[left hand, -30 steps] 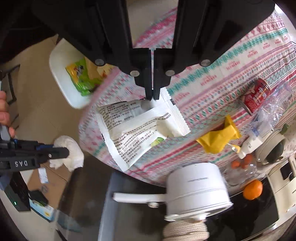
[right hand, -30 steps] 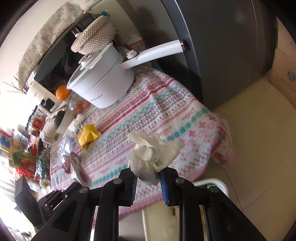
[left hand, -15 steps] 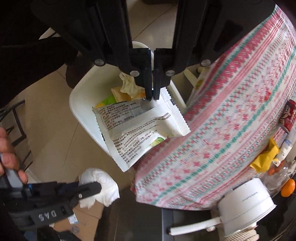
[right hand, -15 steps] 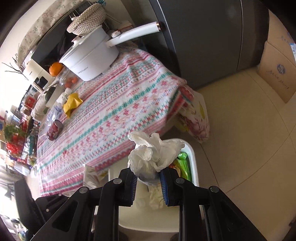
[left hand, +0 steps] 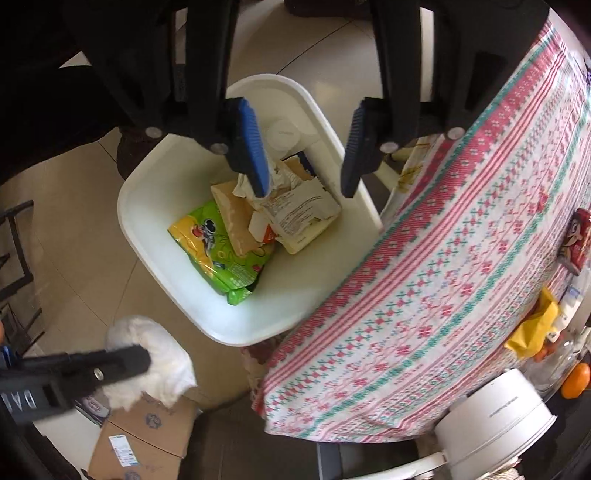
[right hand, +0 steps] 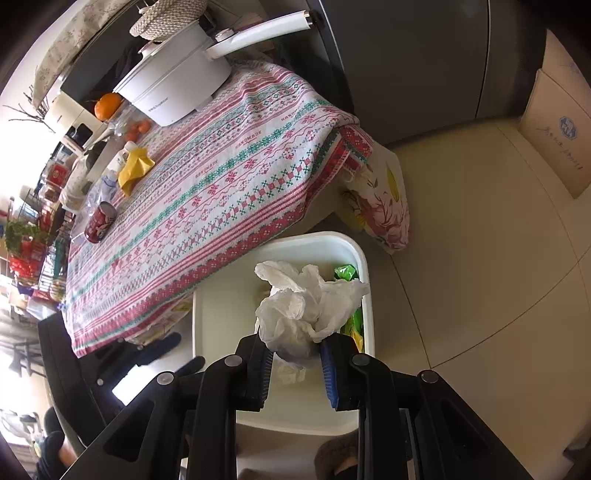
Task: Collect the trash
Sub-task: 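Drop the wrapper into the white bin with the left gripper while the right drops the tissue, then move both grippers toward the red can and yellow wrapper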
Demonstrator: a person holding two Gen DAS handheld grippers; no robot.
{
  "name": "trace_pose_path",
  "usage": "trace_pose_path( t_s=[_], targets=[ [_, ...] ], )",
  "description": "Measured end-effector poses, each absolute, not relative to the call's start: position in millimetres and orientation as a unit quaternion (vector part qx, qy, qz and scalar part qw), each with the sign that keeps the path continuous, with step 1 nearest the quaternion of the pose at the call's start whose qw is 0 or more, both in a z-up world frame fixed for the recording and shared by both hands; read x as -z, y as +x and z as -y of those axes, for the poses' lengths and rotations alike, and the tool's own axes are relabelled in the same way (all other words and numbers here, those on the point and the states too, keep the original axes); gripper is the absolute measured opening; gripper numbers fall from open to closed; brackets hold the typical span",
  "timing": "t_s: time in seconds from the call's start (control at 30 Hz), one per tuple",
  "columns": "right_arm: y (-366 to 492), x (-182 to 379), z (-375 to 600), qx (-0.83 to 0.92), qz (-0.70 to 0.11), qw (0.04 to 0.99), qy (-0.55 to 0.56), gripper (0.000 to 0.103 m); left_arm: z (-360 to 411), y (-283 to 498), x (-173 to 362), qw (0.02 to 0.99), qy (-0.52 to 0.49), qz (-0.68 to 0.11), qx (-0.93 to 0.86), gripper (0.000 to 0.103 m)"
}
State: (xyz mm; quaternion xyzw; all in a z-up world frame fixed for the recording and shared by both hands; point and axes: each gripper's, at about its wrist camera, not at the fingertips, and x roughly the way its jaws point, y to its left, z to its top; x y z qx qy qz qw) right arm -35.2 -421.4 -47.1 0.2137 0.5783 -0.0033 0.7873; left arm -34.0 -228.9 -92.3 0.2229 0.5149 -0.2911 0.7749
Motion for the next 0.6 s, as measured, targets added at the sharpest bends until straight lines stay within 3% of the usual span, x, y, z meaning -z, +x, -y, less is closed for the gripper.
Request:
trace_pose_path(
  t_s=[0.1,0.2,0.23,0.6],
  targets=[
    [-37,48,420,-0.003,-0.587,0.78,0.218,0.031,221,-32,80,0.782,0.223,-0.512,0.276,0.062],
    [-33,50,421,-0.002,-0.592,0.765,0.255,0.064,211,-25,73,0.786,0.218,-0.517,0.259,0.07],
    [-30,48,420,0.0,-0.59,0.764,0.261,0.066,208,-22,71,0.788,0.215,-0.519,0.253,0.072],
    [22,27,373,0.027,-0.578,0.782,0.233,0.074,153,53,56,0.798,0.179,-0.544,0.186,0.08]
  ],
)
